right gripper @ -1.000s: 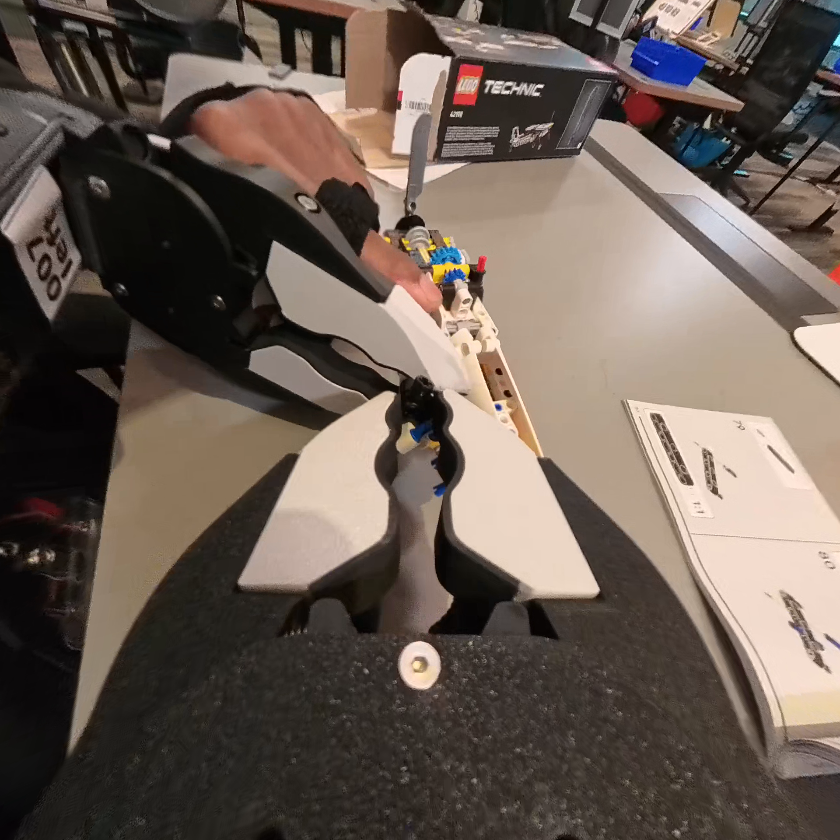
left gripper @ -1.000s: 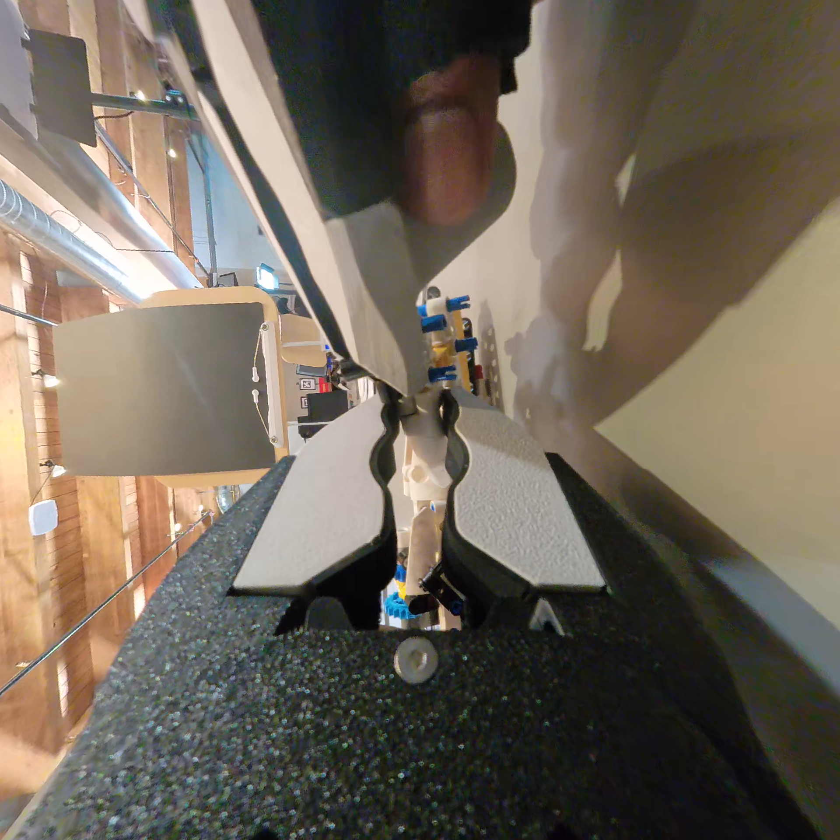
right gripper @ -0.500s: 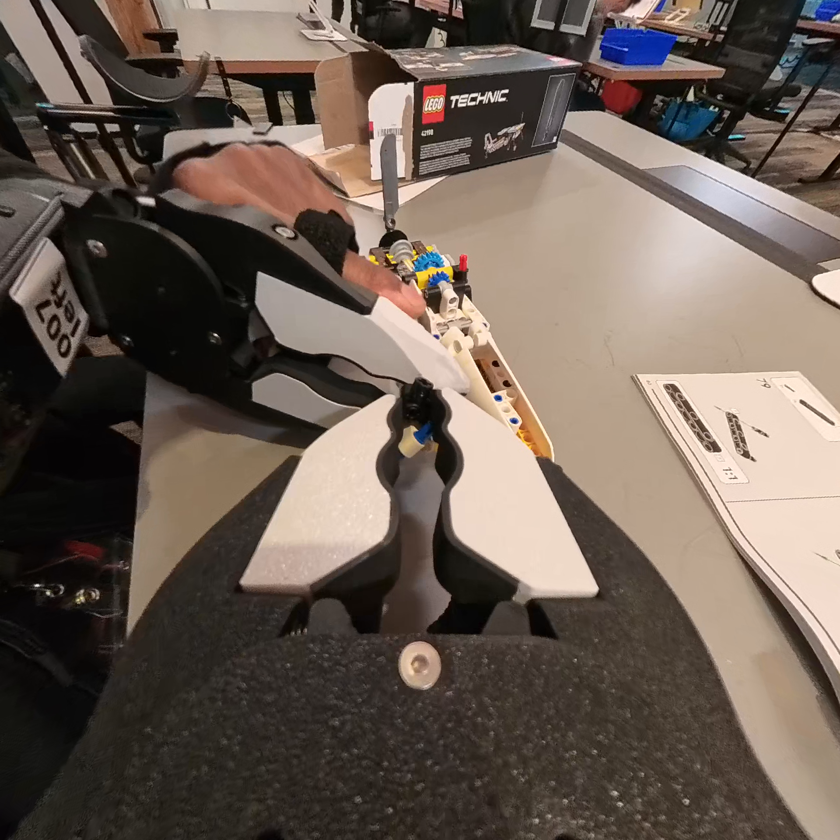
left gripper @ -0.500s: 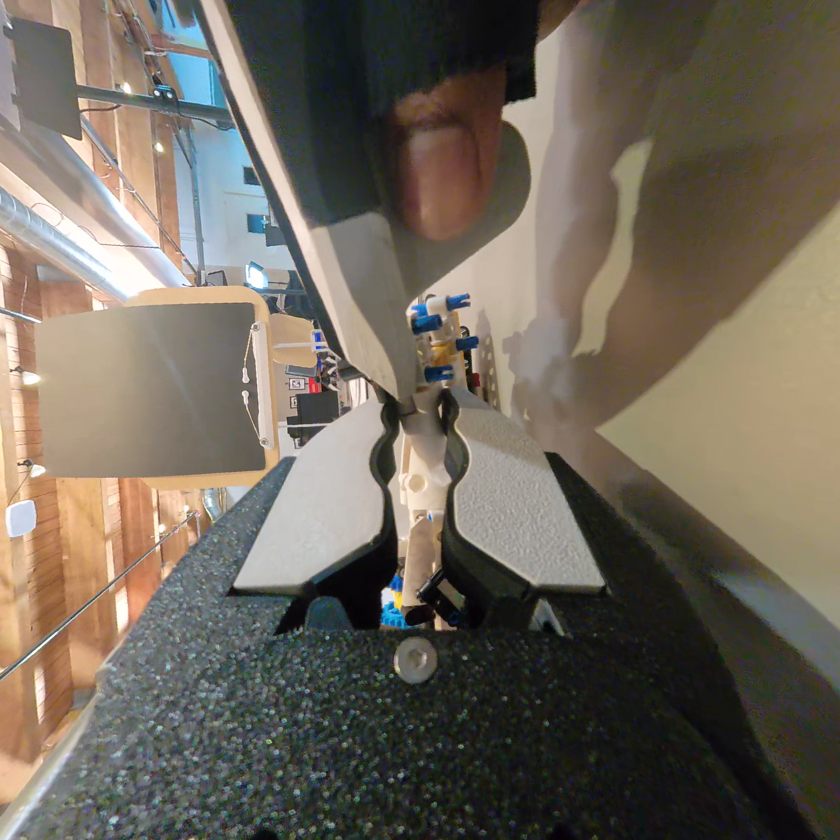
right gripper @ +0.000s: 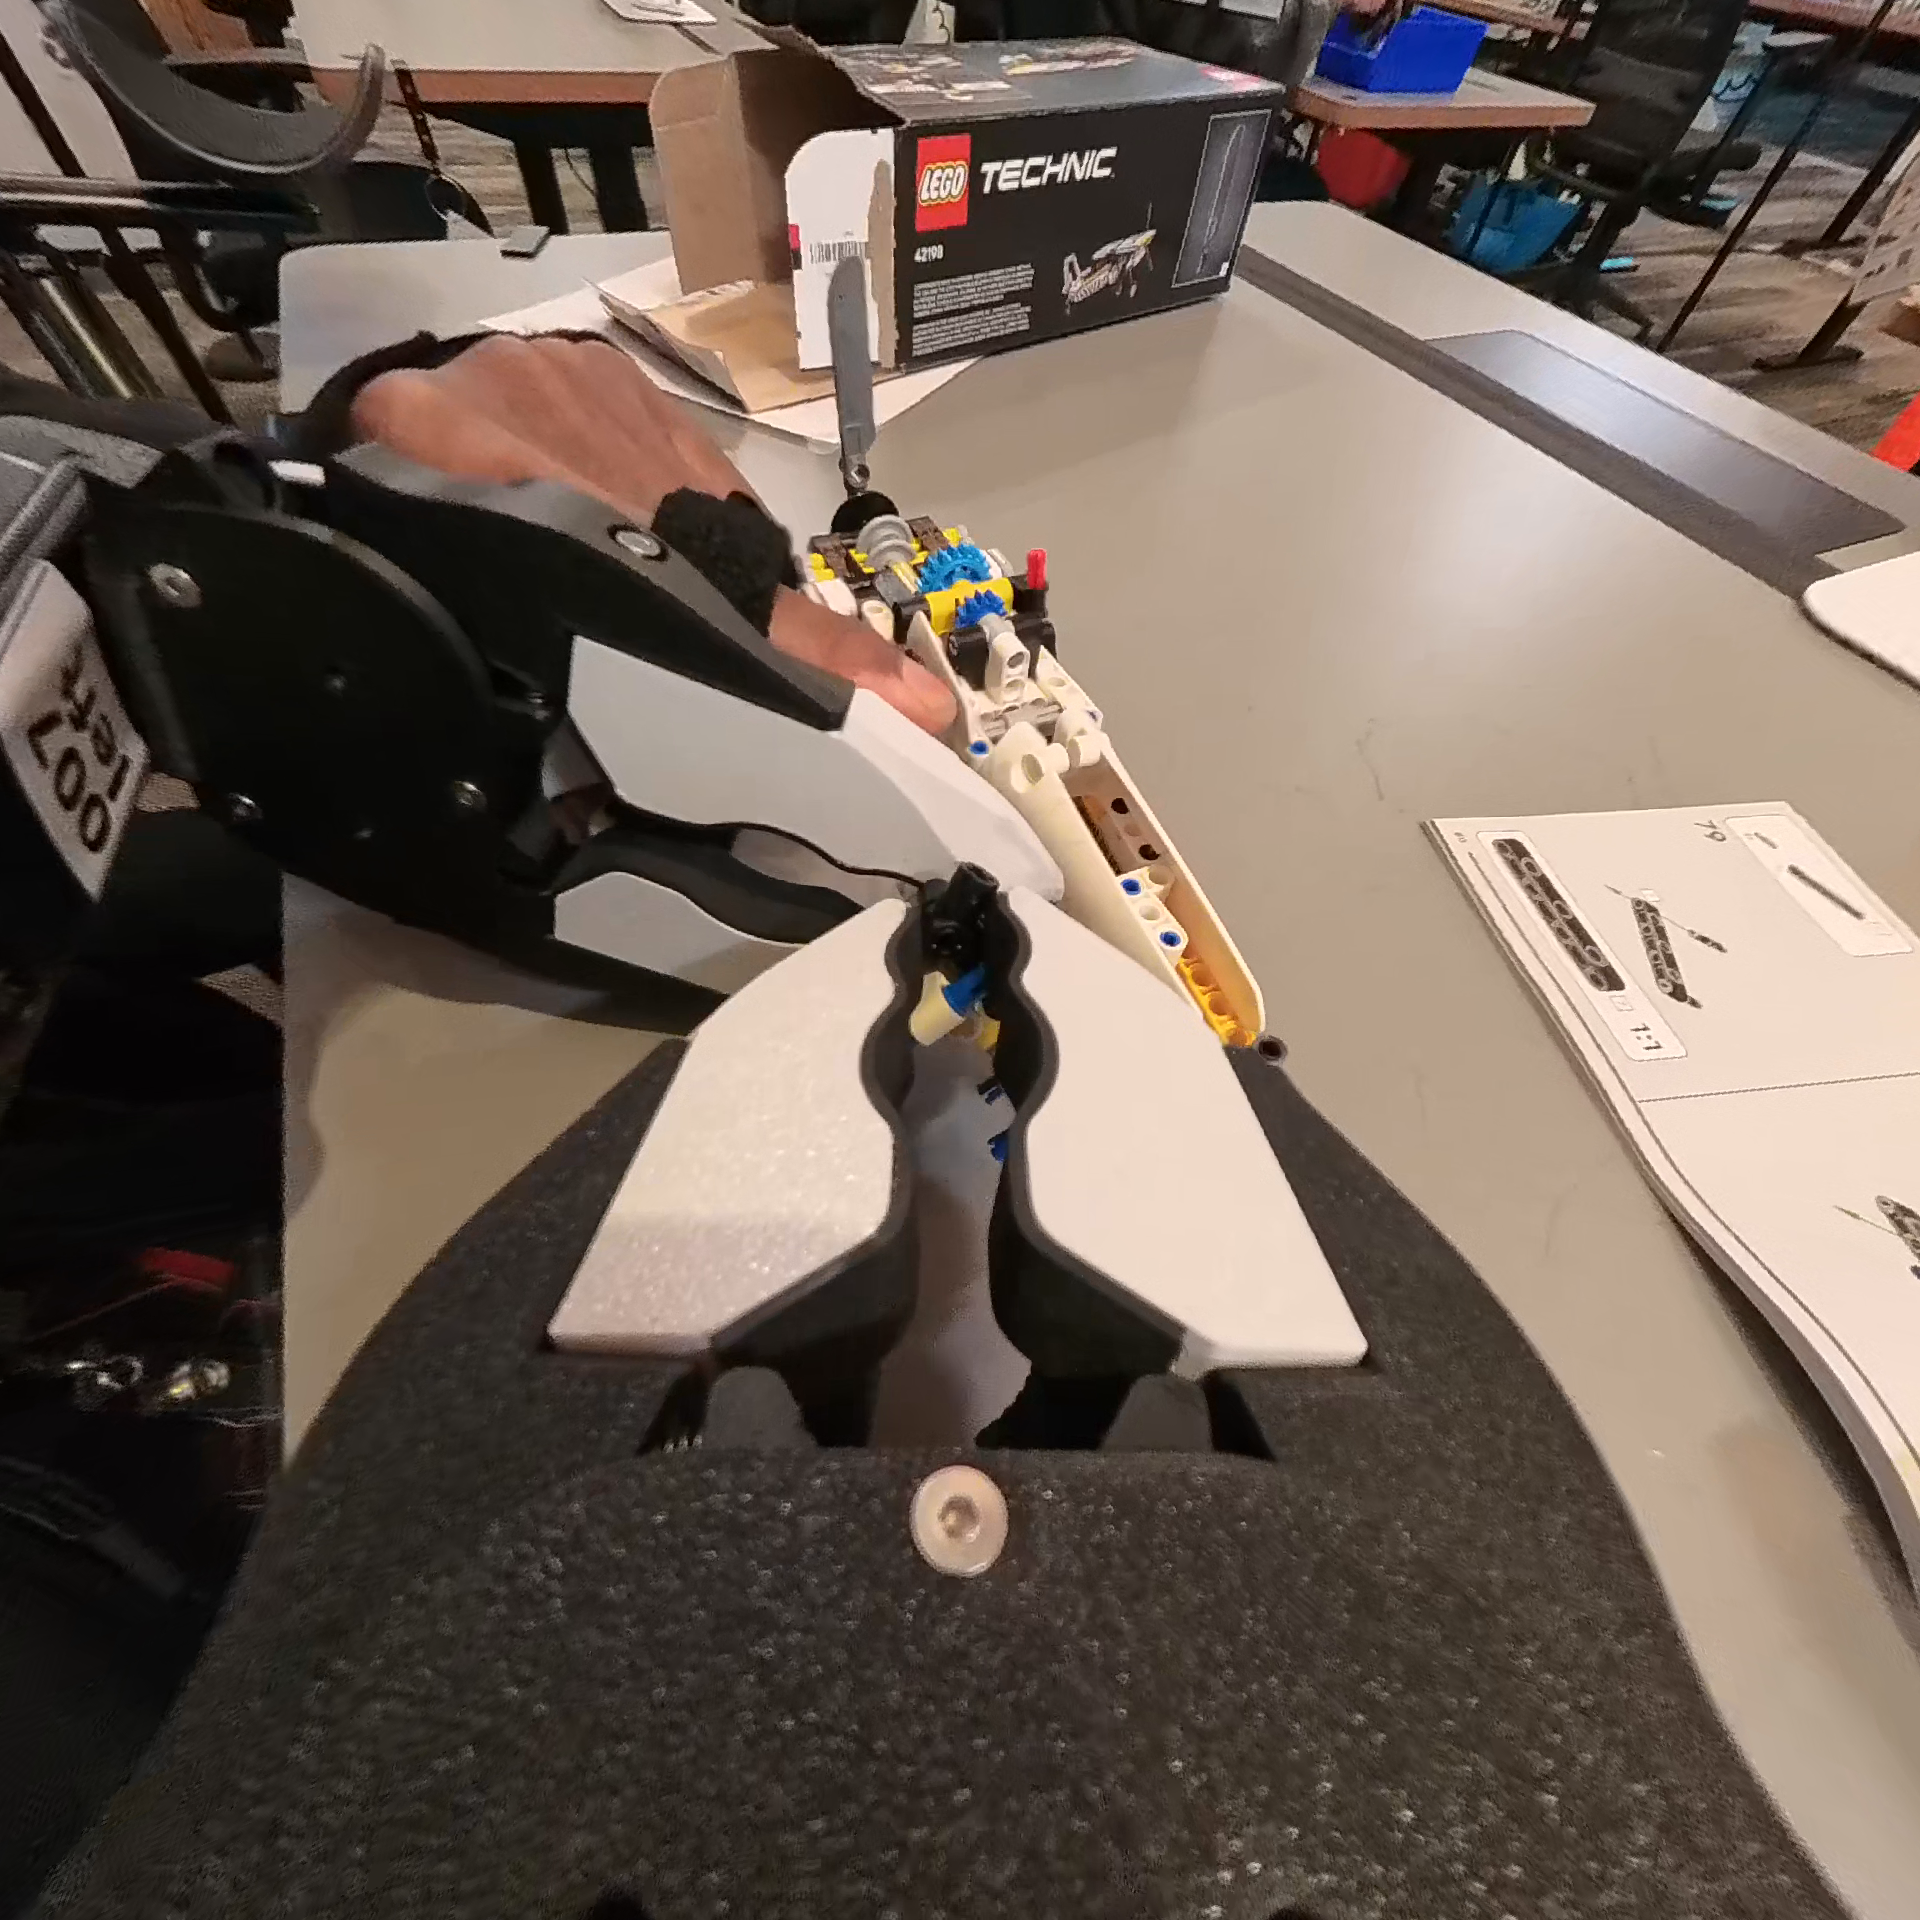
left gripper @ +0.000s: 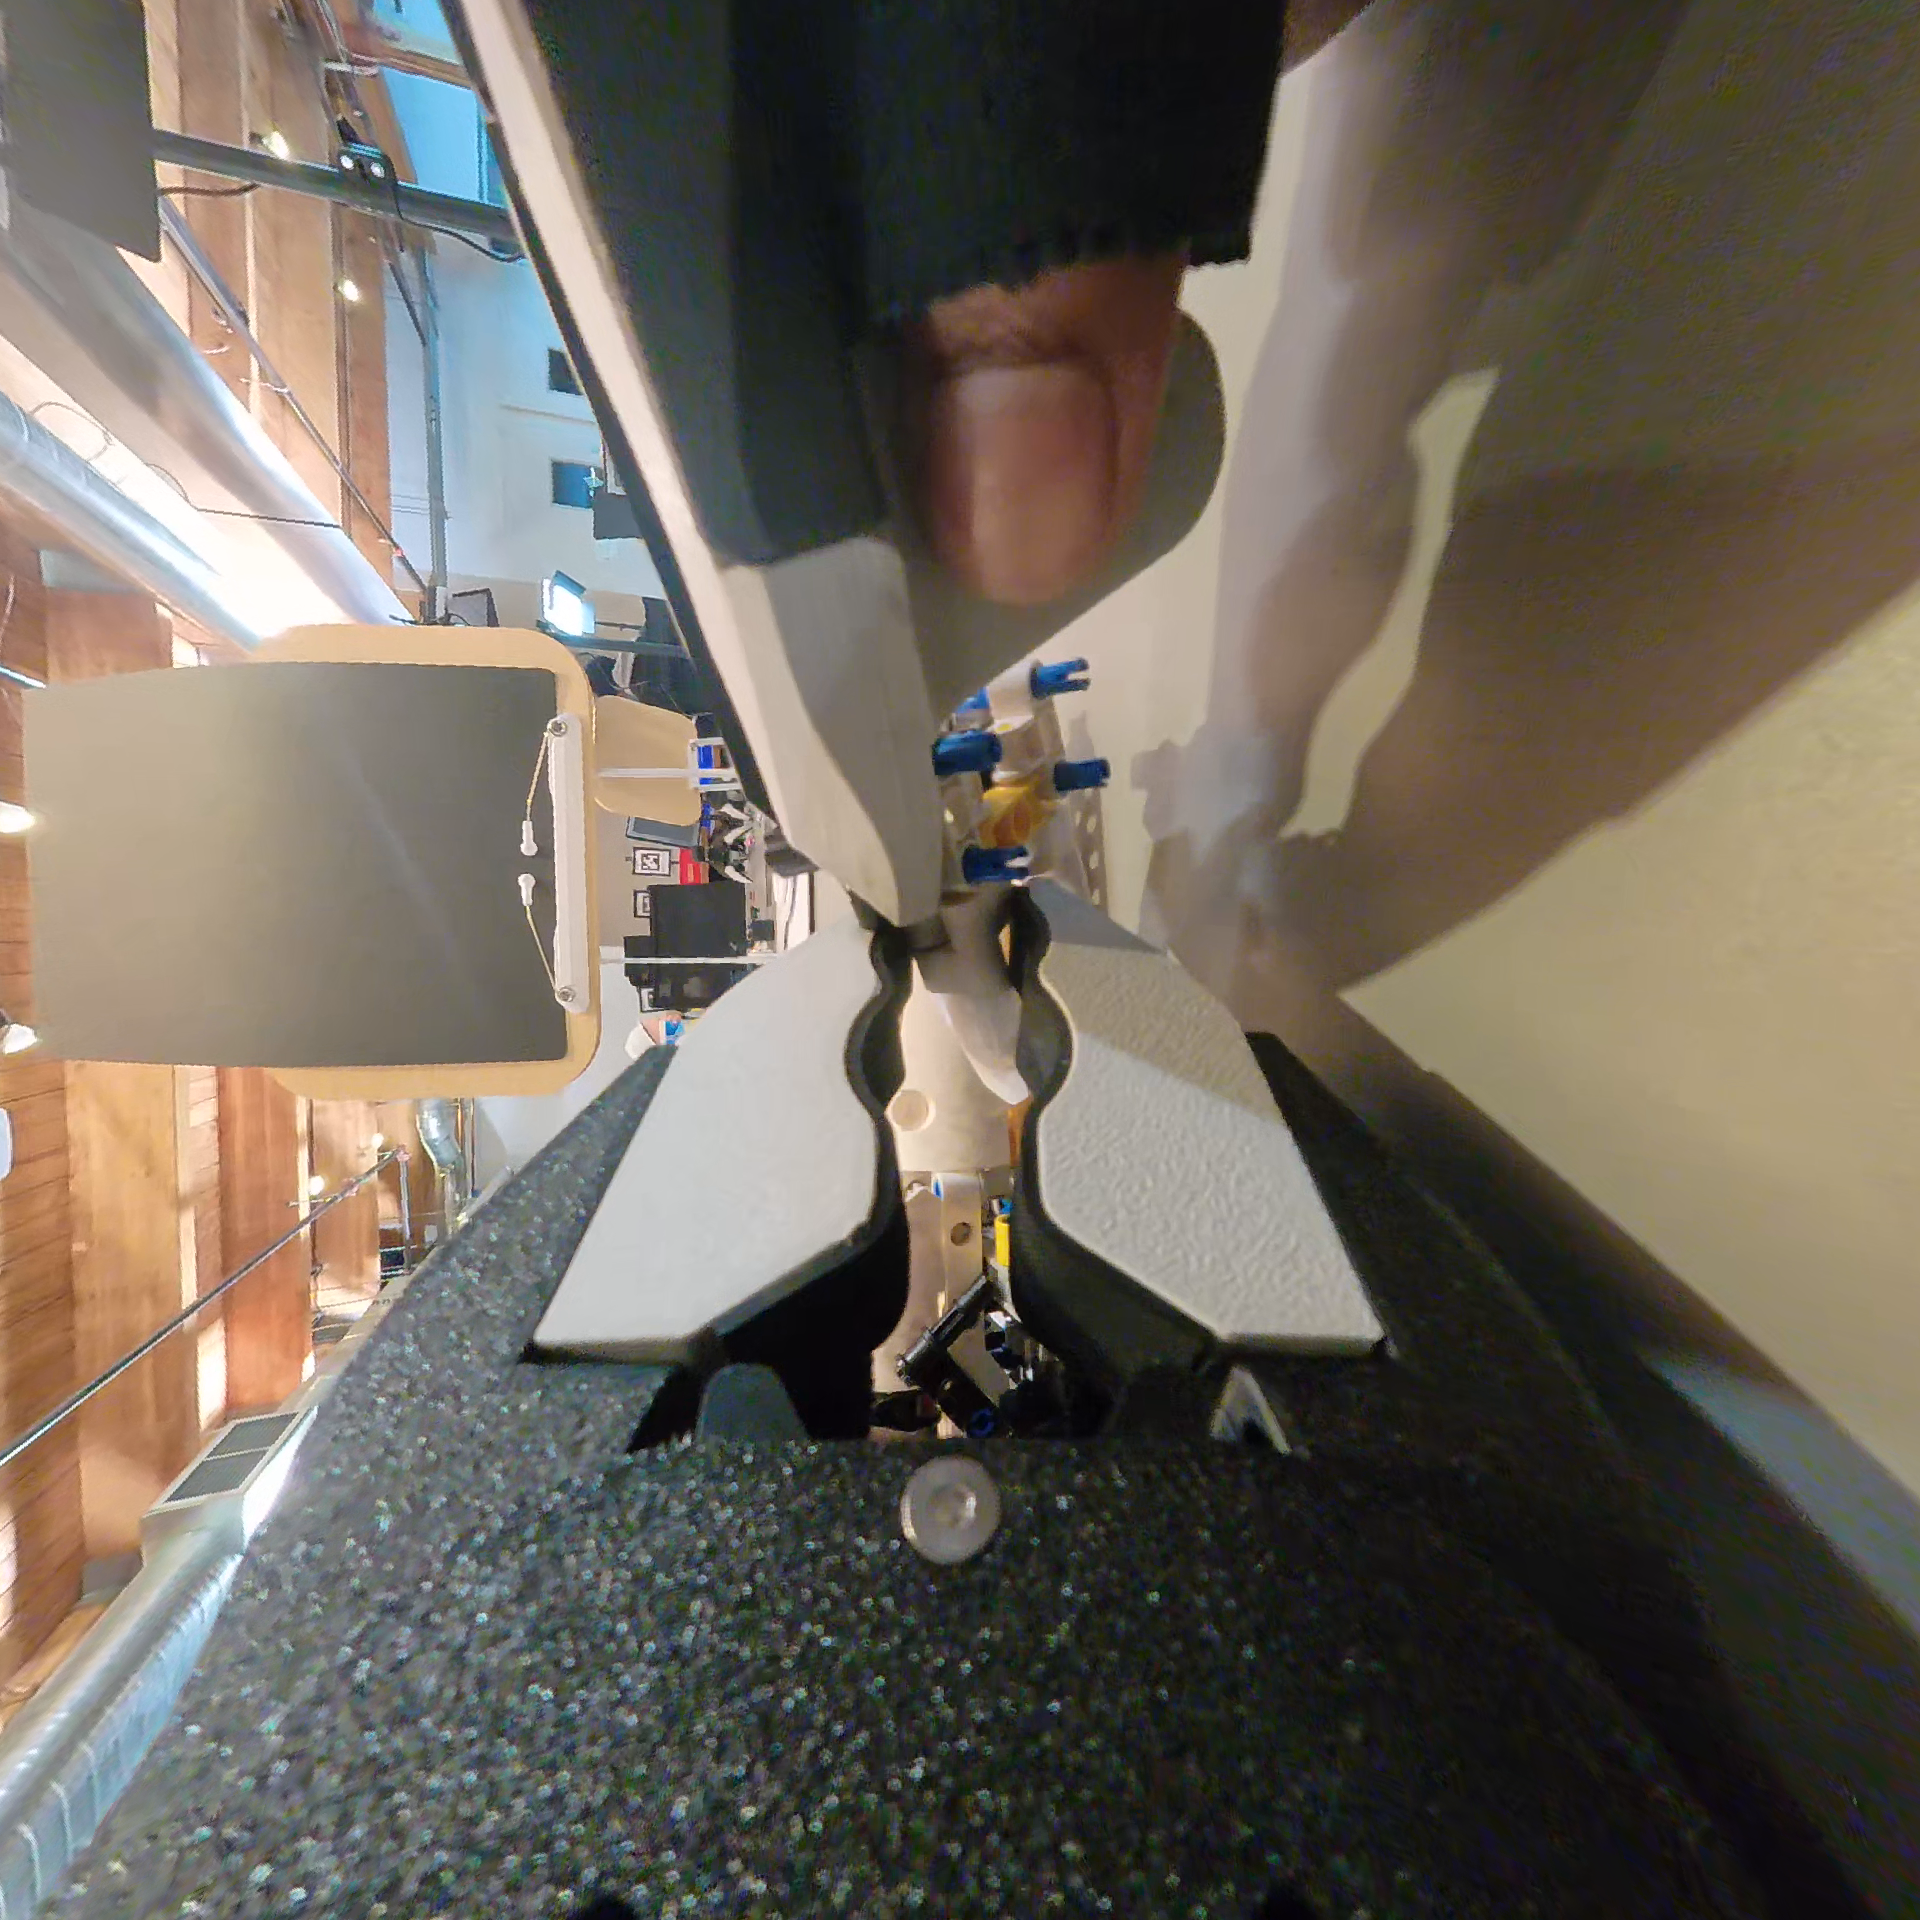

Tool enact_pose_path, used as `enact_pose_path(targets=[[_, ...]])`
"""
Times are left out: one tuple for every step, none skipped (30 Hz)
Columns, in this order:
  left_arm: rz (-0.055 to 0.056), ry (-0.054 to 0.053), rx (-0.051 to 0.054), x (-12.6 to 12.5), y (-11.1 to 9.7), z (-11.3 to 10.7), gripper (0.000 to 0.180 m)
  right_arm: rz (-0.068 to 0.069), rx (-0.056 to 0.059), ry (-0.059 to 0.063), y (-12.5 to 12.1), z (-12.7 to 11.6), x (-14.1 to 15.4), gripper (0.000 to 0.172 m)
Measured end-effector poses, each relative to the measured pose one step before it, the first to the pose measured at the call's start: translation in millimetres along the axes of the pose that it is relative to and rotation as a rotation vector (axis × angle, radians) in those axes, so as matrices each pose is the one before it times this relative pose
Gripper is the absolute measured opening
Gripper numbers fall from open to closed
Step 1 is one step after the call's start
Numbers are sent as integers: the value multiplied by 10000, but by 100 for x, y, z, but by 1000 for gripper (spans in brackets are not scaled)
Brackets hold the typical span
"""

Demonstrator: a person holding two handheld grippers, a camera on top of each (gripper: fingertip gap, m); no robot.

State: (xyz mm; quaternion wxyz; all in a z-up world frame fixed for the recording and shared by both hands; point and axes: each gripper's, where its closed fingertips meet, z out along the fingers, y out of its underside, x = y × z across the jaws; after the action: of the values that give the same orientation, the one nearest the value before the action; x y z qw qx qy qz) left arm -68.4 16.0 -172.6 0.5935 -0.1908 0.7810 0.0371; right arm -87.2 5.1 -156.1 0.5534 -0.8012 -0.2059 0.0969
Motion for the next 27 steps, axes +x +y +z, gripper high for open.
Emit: enact_pose_path(targets=[[22,34,35,59,1,6,20,143,-20,-100,32,14,13,11],[19,23,22,23,8,9,20,106,-7,-77,7,0,17,10],[25,-12,25,-21,-15,5,20,57,5,-39,-2,1,7,10],[31,8,2,31,-2,1,20,48,-15,-29,15,7,4,11],[22,-3,4,16,-3,-9,20,23,-17,-15,26,8,-5,11],[13,10,17,46,29,-14,20,20,-39,-7,47,34,-6,11],[35,13,-29,81,33,0,20,34,-51,-13,58,41,8,11],[-2,-7,-11,36,32,10,20,49,-44,-11,48,47,23,11],[1,17,-21,42,35,15,20,35,-24,8,26,24,16,11],[-30,-9,-12,24,12,15,20,13,-29,36,42,20,33,11],[-76,39,-30,95,12,21,20,21,-48,34,56,31,15,11],[-7,-14,-34,51,14,-8,19,16,-25,14,36,23,2,11],[-65,3,-5,25,-8,-15,20,11,-19,23,27,6,9,11],[-81,39,-27,69,12,17,19,2,-36,42,45,27,21,11],[1,6,-10,37,22,26,19,16,-22,31,23,21,23,11],[12,11,14,6,-19,-23,19,28,1,4,-10,-3,8,11],[-51,25,43,21,-27,-3,19,17,1,-7,3,-7,-4,11],[-62,21,5,26,13,0,19,31,-1,4,12,0,15,11],[-5,-10,-29,-15,1,19,19,39,7,5,-17,-2,32,11],[-197,84,68,5,-16,24,20,7,51,-43,-60,-28,-23,11],[-554,227,217,-9,-113,-39,20,-31,143,-97,-174,-79,-73,11],[-496,85,101,-164,-106,-34,21,-21,176,-130,-211,-130,-71,11],[-338,78,50,-58,-130,44,21,-1,164,-140,-184,-124,-52,11],[-316,81,37,-48,-131,46,21,-7,227,-93,-275,-180,-37,15],[-329,42,-13,-123,-136,20,21,-65,293,9,-342,-274,-8,25],[-425,129,-83,-58,-64,58,21,-193,257,65,-282,-320,-29,29],[-446,137,-57,-54,-33,78,21,-316,164,161,-151,-329,30,30]])
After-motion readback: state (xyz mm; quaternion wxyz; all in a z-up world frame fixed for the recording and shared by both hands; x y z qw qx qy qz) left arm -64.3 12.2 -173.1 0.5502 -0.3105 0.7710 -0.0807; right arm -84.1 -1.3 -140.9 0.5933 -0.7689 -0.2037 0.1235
